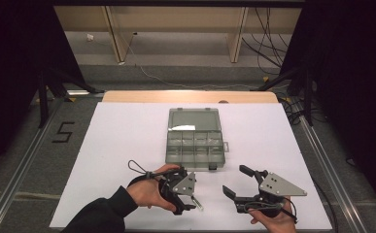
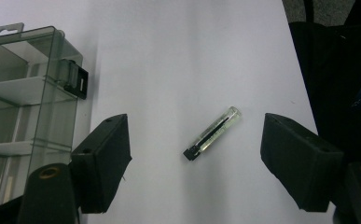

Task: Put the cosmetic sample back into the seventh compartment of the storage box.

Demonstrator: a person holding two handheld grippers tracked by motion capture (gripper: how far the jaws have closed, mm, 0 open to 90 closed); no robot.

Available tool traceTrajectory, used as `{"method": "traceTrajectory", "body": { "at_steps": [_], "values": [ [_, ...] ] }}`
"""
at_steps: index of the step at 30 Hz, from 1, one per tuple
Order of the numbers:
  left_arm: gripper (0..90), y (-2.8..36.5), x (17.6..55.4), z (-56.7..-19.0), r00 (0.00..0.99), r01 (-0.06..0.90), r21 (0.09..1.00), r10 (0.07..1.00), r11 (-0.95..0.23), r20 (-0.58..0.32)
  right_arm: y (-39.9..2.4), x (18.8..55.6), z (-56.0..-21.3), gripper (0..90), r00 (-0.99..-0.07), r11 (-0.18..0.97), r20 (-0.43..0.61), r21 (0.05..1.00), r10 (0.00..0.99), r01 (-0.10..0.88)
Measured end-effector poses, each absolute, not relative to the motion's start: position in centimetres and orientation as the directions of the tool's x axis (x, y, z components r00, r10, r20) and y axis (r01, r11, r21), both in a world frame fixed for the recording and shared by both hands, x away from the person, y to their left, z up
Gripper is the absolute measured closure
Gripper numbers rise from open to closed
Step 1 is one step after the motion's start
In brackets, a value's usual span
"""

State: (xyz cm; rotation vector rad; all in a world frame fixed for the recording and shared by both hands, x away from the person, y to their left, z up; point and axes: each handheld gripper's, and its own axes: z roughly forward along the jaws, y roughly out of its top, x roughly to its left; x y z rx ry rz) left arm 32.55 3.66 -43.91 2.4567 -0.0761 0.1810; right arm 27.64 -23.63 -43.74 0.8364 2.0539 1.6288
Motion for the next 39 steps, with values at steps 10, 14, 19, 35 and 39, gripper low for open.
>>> {"method": "traceTrajectory", "body": {
  "at_steps": [10, 14, 19, 35, 39],
  "values": [
    [29.2, 2.0, 32.9, -44.5, 0.985, -0.164, 0.535, -0.104, -0.829, 0.141, -23.6, 27.7, -43.8, 15.6, -0.750, 0.152, 0.058, 0.966, 0.659, 0.208],
    [30.8, 1.5, 33.3, -45.1, 0.984, -0.170, 0.508, -0.122, -0.844, 0.126, -23.6, 27.7, -43.8, 15.6, -0.750, 0.150, 0.056, 0.967, 0.660, 0.205],
    [34.8, 0.9, 33.5, -45.4, 0.983, -0.179, 0.486, -0.138, -0.855, 0.118, -23.5, 27.7, -43.8, 15.6, -0.749, 0.145, 0.061, 0.968, 0.660, 0.207],
    [52.3, -0.5, 33.5, -45.8, 0.969, -0.248, 0.421, -0.228, -0.872, 0.098, -23.6, 27.7, -43.8, 15.7, -0.752, 0.152, 0.058, 0.966, 0.657, 0.207],
    [54.9, -0.7, 33.5, -46.1, 0.966, -0.258, 0.393, -0.244, -0.883, 0.085, -23.6, 27.7, -43.8, 15.7, -0.751, 0.150, 0.056, 0.967, 0.658, 0.204]
  ]
}}
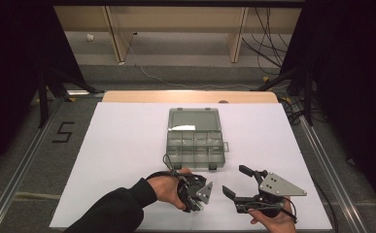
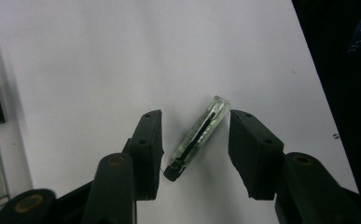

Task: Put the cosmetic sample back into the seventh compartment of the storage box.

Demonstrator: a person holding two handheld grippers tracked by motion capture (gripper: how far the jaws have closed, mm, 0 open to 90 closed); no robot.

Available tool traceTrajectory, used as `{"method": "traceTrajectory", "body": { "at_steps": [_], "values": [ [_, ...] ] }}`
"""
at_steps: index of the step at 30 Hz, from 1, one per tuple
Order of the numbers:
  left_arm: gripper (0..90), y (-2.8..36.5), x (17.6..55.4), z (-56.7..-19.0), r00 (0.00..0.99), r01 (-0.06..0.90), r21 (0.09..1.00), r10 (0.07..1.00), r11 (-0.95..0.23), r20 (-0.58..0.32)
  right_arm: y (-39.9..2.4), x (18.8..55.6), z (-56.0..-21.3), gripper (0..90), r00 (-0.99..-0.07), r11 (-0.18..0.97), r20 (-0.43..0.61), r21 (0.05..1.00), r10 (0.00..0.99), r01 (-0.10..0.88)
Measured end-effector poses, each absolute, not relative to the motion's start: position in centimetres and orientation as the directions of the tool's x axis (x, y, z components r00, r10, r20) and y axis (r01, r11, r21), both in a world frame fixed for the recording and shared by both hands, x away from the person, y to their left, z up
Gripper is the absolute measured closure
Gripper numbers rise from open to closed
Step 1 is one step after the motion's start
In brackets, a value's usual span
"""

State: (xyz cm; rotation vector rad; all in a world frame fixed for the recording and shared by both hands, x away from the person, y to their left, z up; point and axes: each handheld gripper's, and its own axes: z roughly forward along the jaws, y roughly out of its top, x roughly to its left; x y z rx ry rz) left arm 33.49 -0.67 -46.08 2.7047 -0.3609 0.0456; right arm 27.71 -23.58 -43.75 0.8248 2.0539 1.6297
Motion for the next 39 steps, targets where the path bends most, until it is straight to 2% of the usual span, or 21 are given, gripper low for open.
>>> {"method": "traceTrajectory", "body": {
  "at_steps": [8, 20, 27, 39],
  "values": [
    [65.4, -0.7, 33.9, -46.4, 0.968, -0.239, 0.393, -0.248, -0.888, 0.027, -23.6, 27.7, -43.7, 15.8, -0.750, 0.155, 0.053, 0.966, 0.660, 0.204],
    [79.6, -0.8, 34.0, -46.2, 0.990, -0.121, 0.354, -0.141, -0.927, -0.031, -23.6, 27.6, -43.7, 15.8, -0.745, 0.158, 0.053, 0.965, 0.665, 0.210],
    [80.4, -0.8, 34.0, -46.2, 0.995, -0.074, 0.352, -0.095, -0.933, -0.041, -23.6, 27.6, -43.7, 15.8, -0.745, 0.156, 0.056, 0.965, 0.664, 0.212],
    [80.4, 0.5, 35.0, -44.6, 1.000, -0.009, 0.379, -0.009, -0.925, 0.002, -23.6, 27.7, -43.8, 15.8, -0.748, 0.160, 0.049, 0.966, 0.662, 0.205]
  ]
}}
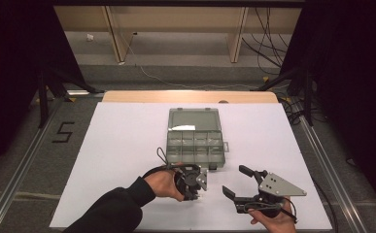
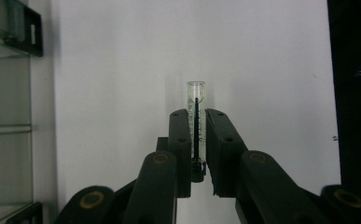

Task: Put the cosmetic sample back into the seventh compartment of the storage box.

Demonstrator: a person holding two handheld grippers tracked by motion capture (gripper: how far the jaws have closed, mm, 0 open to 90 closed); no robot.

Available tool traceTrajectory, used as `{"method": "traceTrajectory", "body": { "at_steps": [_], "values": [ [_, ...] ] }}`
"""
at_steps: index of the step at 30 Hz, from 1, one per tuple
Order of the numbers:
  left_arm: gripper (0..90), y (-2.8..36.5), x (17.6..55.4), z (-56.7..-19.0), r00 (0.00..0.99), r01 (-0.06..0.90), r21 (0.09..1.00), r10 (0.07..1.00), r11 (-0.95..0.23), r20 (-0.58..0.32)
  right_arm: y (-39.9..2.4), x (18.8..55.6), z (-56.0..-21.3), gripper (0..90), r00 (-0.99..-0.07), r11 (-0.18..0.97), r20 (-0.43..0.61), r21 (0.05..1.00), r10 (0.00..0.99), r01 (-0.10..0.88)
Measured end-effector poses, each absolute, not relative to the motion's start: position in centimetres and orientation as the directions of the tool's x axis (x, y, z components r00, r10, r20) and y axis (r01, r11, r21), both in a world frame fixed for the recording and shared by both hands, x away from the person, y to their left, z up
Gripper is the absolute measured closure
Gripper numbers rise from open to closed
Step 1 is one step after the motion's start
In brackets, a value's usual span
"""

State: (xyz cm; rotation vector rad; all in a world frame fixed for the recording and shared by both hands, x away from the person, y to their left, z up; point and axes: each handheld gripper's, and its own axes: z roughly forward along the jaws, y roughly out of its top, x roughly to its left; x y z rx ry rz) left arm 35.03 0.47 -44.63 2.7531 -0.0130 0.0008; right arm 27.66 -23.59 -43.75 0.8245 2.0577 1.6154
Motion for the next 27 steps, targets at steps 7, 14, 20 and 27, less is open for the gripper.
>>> {"method": "traceTrajectory", "body": {
  "at_steps": [7, 14, 20, 27],
  "values": [
    [80.4, 0.8, 35.5, -44.3, 0.998, 0.050, 0.378, 0.056, -0.924, 0.006, -23.6, 27.6, -43.7, 15.8, -0.745, 0.169, 0.046, 0.963, 0.665, 0.210],
    [80.4, 1.0, 35.9, -43.5, 0.996, 0.074, 0.394, 0.089, -0.916, 0.021, -23.6, 27.6, -43.7, 15.8, -0.745, 0.168, 0.047, 0.963, 0.666, 0.211],
    [80.4, 1.1, 36.5, -42.6, 0.994, 0.087, 0.410, 0.109, -0.908, 0.028, -23.7, 27.6, -43.6, 15.8, -0.742, 0.189, 0.042, 0.956, 0.669, 0.224],
    [80.4, 1.1, 37.2, -41.8, 0.988, 0.126, 0.443, 0.153, -0.888, 0.025, -23.6, 27.6, -43.7, 15.8, -0.746, 0.168, 0.046, 0.963, 0.665, 0.210]
  ]
}}
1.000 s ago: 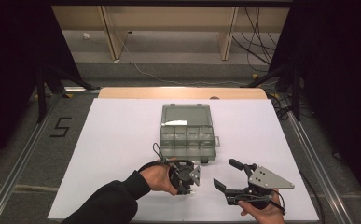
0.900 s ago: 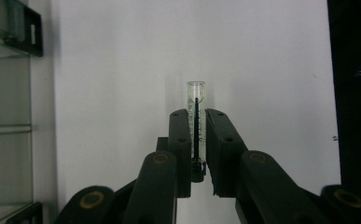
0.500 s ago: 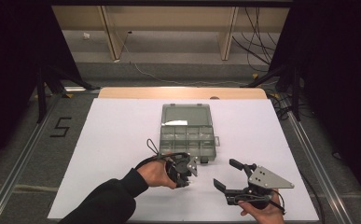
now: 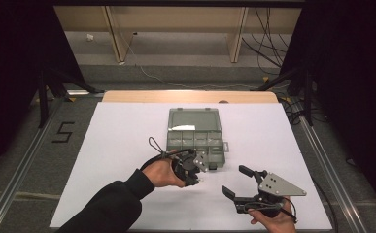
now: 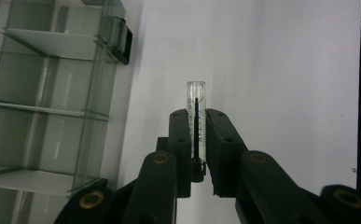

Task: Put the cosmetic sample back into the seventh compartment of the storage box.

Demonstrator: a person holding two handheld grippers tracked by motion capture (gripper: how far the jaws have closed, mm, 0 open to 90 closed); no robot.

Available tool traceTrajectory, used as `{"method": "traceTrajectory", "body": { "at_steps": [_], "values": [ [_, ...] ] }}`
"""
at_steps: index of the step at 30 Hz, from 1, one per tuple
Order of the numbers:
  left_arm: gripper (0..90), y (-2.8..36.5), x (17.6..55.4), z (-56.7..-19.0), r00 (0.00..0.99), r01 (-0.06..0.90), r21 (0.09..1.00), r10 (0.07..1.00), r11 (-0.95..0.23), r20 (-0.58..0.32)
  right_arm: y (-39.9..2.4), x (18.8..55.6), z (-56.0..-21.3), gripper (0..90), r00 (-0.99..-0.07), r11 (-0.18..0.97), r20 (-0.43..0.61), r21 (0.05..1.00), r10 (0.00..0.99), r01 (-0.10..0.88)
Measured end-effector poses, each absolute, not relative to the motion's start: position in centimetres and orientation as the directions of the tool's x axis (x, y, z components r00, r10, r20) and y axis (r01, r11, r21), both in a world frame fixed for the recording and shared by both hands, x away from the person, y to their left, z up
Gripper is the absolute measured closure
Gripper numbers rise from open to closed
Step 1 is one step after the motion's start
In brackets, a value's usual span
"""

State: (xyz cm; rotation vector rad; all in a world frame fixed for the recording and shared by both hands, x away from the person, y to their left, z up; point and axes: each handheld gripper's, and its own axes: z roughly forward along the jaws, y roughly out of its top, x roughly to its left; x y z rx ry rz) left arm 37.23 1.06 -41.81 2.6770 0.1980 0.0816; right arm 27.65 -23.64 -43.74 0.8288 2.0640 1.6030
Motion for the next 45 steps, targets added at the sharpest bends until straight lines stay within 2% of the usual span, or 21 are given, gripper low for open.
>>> {"method": "traceTrajectory", "body": {
  "at_steps": [19, 45],
  "values": [
    [80.5, 0.7, 40.3, -40.2, 0.970, 0.186, 0.472, 0.237, -0.862, 0.051, -23.6, 27.6, -43.7, 15.9, -0.746, 0.167, 0.046, 0.964, 0.664, 0.207],
    [80.4, -0.6, 43.2, -40.2, 0.936, 0.298, 0.492, 0.351, -0.818, 0.016, -23.6, 27.7, -43.8, 15.8, -0.754, 0.152, 0.057, 0.967, 0.654, 0.204]
  ]
}}
